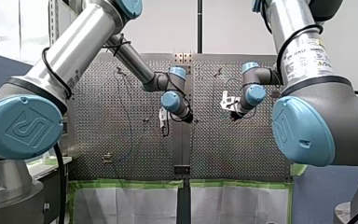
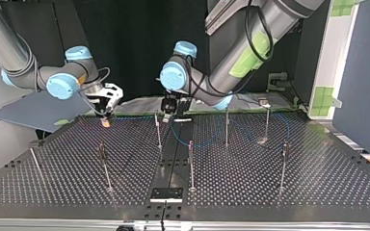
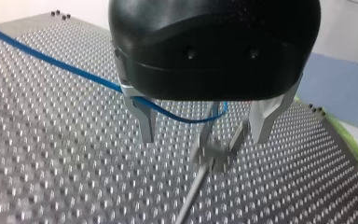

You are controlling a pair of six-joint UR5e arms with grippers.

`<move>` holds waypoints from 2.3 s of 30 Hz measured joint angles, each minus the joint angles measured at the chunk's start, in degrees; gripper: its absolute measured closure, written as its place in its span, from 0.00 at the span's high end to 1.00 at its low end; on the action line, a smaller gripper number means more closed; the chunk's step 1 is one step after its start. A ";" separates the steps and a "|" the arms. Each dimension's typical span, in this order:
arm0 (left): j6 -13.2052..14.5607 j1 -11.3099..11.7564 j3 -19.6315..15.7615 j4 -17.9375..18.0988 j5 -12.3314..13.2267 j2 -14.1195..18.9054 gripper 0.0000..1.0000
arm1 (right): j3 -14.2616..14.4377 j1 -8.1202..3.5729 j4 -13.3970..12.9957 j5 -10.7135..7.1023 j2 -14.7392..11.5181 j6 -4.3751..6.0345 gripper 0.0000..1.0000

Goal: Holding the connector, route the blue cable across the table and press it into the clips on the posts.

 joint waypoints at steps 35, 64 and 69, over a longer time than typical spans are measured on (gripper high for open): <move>-7.65 -13.44 10.49 -2.37 -13.86 -5.99 1.00 | 0.43 -2.39 1.32 -0.52 -7.29 2.01 0.00; -9.60 -11.81 23.05 -1.53 -16.48 -14.72 1.00 | 0.88 -2.10 1.15 -1.24 -7.88 1.94 0.00; -10.12 -10.90 25.29 -2.75 -16.77 -16.93 1.00 | 0.88 -2.04 1.07 -2.09 -7.98 1.97 0.00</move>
